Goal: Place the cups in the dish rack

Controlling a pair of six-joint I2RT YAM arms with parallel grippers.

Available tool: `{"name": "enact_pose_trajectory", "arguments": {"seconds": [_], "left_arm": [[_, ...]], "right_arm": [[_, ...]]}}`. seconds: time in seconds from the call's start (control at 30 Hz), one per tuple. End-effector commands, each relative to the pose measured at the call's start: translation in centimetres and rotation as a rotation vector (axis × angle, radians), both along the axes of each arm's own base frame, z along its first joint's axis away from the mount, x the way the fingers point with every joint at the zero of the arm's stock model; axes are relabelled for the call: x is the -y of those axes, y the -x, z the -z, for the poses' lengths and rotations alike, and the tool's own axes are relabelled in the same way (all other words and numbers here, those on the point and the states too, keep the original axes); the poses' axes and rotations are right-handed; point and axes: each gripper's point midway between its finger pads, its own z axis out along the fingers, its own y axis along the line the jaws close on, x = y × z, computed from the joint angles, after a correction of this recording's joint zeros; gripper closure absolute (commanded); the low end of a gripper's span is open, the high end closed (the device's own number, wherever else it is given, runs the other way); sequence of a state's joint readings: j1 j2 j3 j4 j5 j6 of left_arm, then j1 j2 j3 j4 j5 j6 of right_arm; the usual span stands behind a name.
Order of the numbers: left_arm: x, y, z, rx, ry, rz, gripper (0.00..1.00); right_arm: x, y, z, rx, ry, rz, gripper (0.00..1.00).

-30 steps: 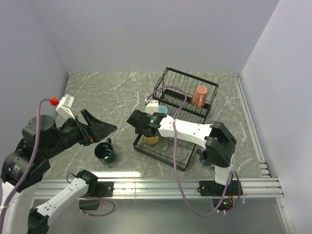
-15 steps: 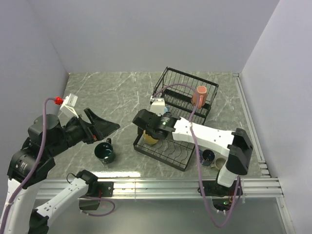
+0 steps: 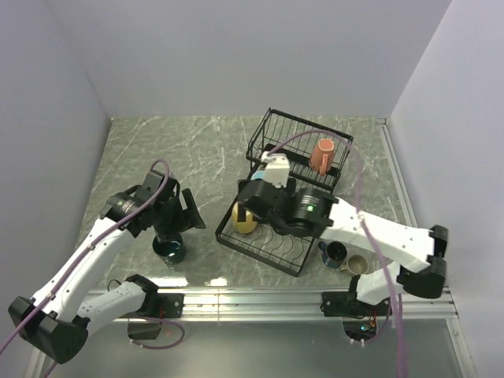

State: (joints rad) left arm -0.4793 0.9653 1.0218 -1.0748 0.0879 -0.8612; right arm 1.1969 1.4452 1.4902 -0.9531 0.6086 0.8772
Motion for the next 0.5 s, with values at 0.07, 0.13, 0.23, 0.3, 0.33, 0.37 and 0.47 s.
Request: {"name": "enact_pose_trajectory", "arguments": {"seconds": [0.07, 0.13, 0.23, 0.3, 0.33, 0.37, 0.47], "left_arm": [[-1.7, -1.2, 2.0, -0.023, -0.134, -0.047, 0.19], [-2.4, -1.6, 2.8, -0.032, -0.183, -0.062, 0.19], [-3.1, -1.6, 4.1, -0.068, -0.243, -0.077, 0.2], [-3.7, -1.5, 5.1, -0.092, -0.285, -0.084, 0.2], [-3.6, -1.7, 5.3, -0.091, -0.286, -0.079, 0.2], [-3.8, -1.6, 5.9, -0.105, -0.302, -0.08, 0.2], [-3.7, -2.0, 6.8, -0.112, -0.315, -0.078, 0.19]], "right_arm": [[5.6, -0.1, -3.7, 0.088, 0.005, 0.079, 0.0], [7.3, 0.0, -3.3, 0.085, 0.004, 0.106, 0.0], [9.2, 0.3, -2.9, 0.081, -0.005, 0.136, 0.0], [10.2, 0.6, -2.7, 0.077, -0.015, 0.151, 0.0], [10.6, 0.5, -2.6, 0.076, -0.016, 0.163, 0.0], [10.8, 0.6, -2.5, 0.074, -0.015, 0.164, 0.0], [11.5, 0.7, -2.3, 0.073, -0.018, 0.173, 0.0]]}}
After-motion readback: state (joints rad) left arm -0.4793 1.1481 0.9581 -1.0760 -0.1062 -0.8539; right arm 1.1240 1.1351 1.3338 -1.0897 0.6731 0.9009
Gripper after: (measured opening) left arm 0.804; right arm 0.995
